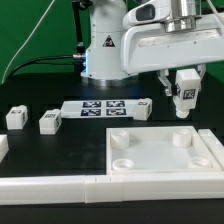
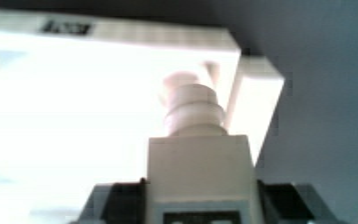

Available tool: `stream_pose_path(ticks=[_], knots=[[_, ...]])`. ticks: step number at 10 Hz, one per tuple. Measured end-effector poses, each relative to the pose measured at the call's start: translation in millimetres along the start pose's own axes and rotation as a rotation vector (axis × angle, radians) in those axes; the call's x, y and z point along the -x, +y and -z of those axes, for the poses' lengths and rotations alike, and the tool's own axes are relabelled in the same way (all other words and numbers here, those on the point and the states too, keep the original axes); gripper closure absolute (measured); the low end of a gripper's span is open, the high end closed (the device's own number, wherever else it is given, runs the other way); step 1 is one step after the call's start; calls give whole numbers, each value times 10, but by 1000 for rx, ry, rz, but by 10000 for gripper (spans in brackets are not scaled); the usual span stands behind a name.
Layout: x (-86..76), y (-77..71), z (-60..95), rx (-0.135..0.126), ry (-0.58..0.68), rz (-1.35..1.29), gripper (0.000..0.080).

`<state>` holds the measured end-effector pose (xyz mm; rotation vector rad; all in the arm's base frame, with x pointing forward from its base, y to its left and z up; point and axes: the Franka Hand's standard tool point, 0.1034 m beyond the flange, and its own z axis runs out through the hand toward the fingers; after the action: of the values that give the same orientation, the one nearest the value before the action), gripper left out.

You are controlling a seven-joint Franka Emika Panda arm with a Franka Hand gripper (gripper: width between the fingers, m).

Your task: Assemble one leg

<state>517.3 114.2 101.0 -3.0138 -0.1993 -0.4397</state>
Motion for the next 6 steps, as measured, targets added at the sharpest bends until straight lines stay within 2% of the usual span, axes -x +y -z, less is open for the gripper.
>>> stream_pose_path(ticks=[1,6], knots=[[-62,-12,8,-1,19,3,509],[-68,15,-4,1,11,7,509]])
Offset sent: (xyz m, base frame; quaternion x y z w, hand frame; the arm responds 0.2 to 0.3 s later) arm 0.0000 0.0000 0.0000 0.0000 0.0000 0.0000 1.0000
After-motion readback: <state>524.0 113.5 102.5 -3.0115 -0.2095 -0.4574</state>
